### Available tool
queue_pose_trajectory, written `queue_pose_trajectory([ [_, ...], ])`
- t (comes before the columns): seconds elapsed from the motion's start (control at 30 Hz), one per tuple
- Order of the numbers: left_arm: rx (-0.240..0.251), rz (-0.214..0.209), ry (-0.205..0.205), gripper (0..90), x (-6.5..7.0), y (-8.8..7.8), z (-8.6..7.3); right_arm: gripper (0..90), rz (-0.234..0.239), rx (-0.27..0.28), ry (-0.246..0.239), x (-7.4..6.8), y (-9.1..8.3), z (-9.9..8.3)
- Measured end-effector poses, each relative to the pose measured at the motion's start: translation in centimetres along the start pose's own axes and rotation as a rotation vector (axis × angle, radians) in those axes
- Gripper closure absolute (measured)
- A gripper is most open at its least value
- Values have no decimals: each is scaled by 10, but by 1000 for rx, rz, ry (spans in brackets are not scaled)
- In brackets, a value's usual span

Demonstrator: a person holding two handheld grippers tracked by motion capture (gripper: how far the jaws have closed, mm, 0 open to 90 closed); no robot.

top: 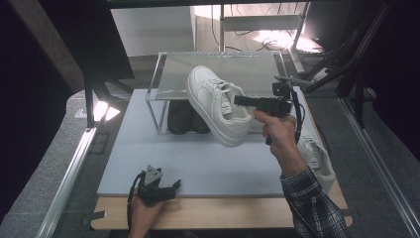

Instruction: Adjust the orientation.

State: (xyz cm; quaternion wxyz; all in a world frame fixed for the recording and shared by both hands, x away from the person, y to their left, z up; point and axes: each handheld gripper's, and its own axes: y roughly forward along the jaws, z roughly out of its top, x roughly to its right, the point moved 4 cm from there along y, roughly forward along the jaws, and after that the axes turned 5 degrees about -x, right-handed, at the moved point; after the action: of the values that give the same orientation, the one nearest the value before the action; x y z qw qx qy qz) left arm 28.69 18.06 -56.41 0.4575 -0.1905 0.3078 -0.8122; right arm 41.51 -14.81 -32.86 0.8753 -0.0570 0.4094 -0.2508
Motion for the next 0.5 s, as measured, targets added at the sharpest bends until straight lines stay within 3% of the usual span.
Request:
queue_pose_trajectory([
  [0.5,1,0,-1,125,0,0,0,816,-82,58,60,18,23,30],
])
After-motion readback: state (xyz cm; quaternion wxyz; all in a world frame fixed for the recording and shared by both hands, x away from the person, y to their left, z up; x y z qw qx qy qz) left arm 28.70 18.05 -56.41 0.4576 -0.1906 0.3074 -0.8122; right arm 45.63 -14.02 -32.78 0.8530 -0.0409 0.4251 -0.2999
